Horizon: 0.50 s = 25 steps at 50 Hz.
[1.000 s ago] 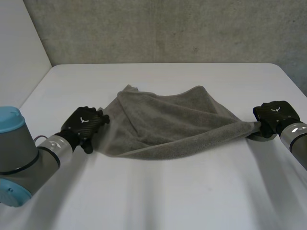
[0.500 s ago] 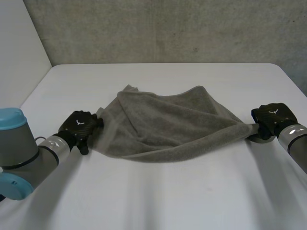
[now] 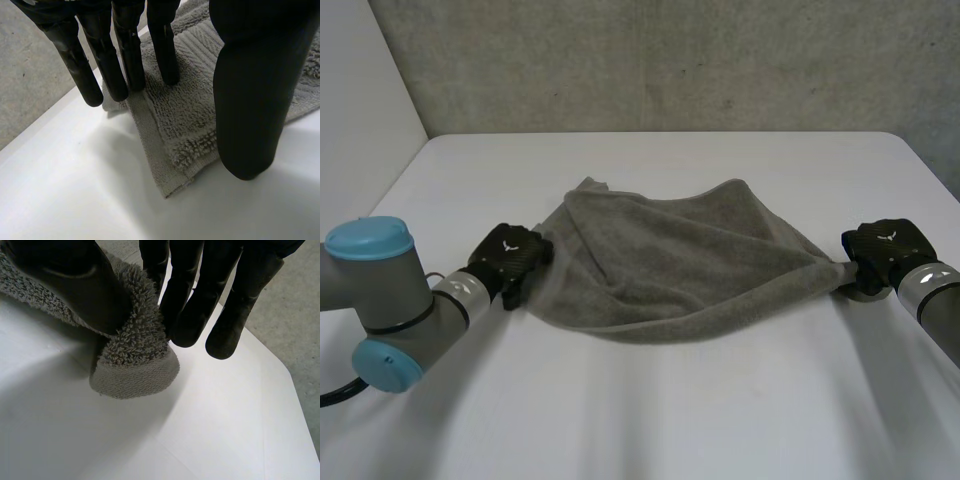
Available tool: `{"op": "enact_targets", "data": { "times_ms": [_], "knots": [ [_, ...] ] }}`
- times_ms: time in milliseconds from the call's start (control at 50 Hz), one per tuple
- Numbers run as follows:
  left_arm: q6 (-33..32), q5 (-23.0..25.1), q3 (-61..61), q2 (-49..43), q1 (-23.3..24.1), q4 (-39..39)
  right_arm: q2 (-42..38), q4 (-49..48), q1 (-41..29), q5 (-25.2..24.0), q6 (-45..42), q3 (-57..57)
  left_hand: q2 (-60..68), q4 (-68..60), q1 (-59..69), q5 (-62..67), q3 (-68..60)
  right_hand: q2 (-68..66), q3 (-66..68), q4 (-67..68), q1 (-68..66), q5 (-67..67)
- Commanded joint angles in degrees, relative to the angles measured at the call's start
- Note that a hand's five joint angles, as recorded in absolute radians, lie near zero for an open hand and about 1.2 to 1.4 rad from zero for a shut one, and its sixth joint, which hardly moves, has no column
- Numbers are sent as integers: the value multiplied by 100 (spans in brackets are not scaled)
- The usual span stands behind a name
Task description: Fold the towel.
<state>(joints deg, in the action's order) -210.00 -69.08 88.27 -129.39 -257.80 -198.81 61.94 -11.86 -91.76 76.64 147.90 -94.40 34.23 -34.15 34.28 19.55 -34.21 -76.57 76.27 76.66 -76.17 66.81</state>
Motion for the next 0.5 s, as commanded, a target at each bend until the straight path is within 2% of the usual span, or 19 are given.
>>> {"op": "enact_targets", "data": {
  "times_ms": [20, 140, 260, 500],
  "knots": [
    [161, -1, -64, 2, 37, 0, -24, 0, 0, 0, -15, 0, 526, -533, 521, 994, -527, -343, 373, 334, -383, 319],
    [504, -9, -117, 2, 46, 9, -59, 0, 0, 0, -33, 0, 542, -550, 537, 1010, -544, -343, 373, 334, -383, 319],
    [539, -9, -143, 2, 55, 18, -77, 0, 0, 0, -42, 0, 643, -651, 638, 1111, -645, -343, 373, 334, -383, 319],
    [706, 8, -196, -25, 125, -9, -77, 0, 9, 0, -59, 0, 1903, -1910, 1898, 2371, -1905, -343, 373, 334, -383, 319]
  ]
}}
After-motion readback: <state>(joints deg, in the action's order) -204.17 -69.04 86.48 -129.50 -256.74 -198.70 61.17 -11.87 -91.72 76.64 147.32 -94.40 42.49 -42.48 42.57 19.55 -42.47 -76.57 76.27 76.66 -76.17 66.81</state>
